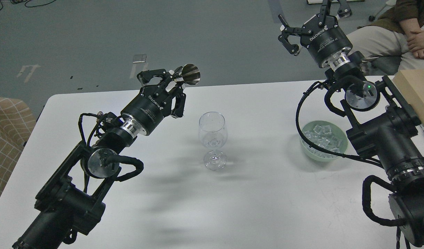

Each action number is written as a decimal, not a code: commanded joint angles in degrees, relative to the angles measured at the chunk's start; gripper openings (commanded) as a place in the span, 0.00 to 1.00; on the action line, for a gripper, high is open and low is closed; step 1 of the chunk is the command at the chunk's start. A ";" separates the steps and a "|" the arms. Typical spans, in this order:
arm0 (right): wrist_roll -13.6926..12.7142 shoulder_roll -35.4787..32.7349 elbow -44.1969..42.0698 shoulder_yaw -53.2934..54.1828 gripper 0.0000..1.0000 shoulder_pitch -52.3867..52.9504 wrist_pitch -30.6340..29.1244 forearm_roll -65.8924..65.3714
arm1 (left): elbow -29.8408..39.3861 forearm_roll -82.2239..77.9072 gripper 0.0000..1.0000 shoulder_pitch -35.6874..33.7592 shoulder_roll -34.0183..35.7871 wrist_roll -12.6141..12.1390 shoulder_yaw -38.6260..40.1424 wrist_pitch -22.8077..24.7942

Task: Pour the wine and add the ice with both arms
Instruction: 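Turn the jigger upright and carry it back toward the table edge, then lower the jigger onto the table with the left gripper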

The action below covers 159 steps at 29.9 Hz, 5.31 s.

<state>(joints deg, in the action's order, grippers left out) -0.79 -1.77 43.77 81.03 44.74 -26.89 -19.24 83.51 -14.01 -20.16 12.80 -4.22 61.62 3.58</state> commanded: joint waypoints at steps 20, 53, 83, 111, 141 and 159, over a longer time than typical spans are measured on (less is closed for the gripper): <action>0.00 0.01 0.00 0.00 1.00 0.00 0.00 -0.01 | -3.26 5.22 0.00 2.14 -2.25 -0.09 14.21 -5.95; 0.00 0.45 0.00 -0.09 1.00 0.09 0.35 -0.01 | -16.71 23.40 0.01 6.45 -4.28 -0.35 28.38 -4.55; 0.00 1.16 0.00 -0.09 1.00 0.17 0.35 -0.01 | -29.45 26.66 0.08 7.59 -4.27 -1.85 28.38 10.57; 0.00 1.16 -0.09 -0.09 1.00 0.26 0.35 -0.01 | -30.33 26.66 0.32 8.29 -4.36 -1.67 28.38 10.66; -0.09 1.16 0.00 0.00 1.00 0.26 0.44 -0.01 | -30.25 26.40 0.61 8.29 -4.45 -1.67 27.85 10.74; 0.00 1.16 0.00 0.00 1.00 0.26 0.44 -0.01 | -29.37 26.05 0.96 8.56 -4.45 -1.32 27.67 13.55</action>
<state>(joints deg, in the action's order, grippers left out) -0.83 -0.62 43.77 81.02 45.00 -26.45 -19.25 53.73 12.13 -11.71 8.35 -5.62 89.30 16.23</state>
